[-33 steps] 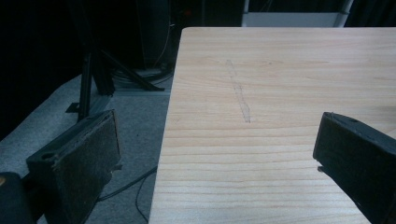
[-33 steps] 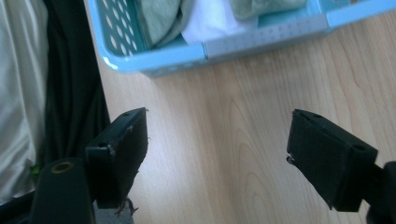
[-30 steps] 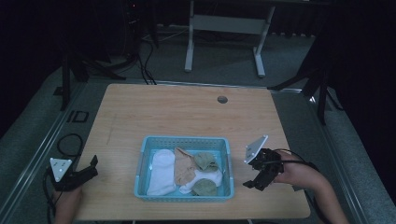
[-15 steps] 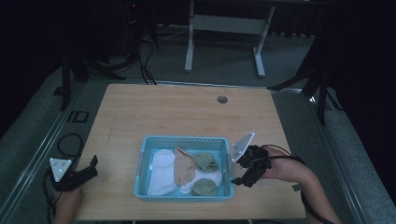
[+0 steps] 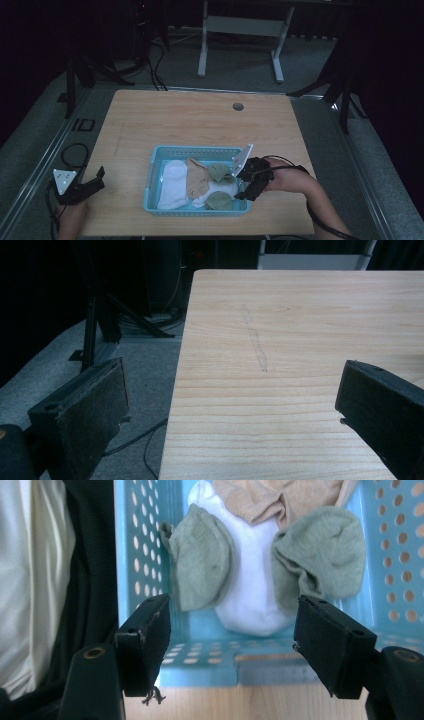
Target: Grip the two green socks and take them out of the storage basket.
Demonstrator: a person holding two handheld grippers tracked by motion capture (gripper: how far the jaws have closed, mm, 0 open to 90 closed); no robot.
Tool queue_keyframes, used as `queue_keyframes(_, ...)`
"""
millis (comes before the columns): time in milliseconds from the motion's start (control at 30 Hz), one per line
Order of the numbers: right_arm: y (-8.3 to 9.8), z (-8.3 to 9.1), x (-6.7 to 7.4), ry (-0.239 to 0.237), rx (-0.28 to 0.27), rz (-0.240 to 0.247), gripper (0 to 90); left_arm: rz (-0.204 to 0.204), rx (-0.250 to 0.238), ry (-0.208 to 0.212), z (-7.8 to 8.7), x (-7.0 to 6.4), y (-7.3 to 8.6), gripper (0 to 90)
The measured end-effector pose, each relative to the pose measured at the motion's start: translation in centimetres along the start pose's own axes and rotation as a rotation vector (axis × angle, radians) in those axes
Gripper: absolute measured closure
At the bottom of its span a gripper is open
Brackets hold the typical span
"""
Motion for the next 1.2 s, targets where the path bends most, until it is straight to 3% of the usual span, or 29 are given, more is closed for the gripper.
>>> queue_keyframes(667,-2.3,-3.5,0.5,-0.022,0.003,0.046,37.3,-0.002,0.001,0.001,0.0,0.0,0.0,0.3)
queue_keyframes(833,-2.5,-4.4,1.1,-0.054,0.014,0.06,37.8,-0.005,0.006,0.0,0.0,0.0,0.0,0.4)
queue_keyframes(1200,-3.0,-6.2,1.8,-0.094,0.028,0.073,48.5,-0.002,0.004,0.002,0.0,0.0,0.0,0.4)
Point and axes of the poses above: each handheld gripper's, and its own axes: z roughly backward along the jaws, y roughly out of its underside, x roughly to its left, the point moved 3 cm from there along -z, roughly forward along the jaws, and after that the axes turned 15 degrees about y, right-handed, at the moved point
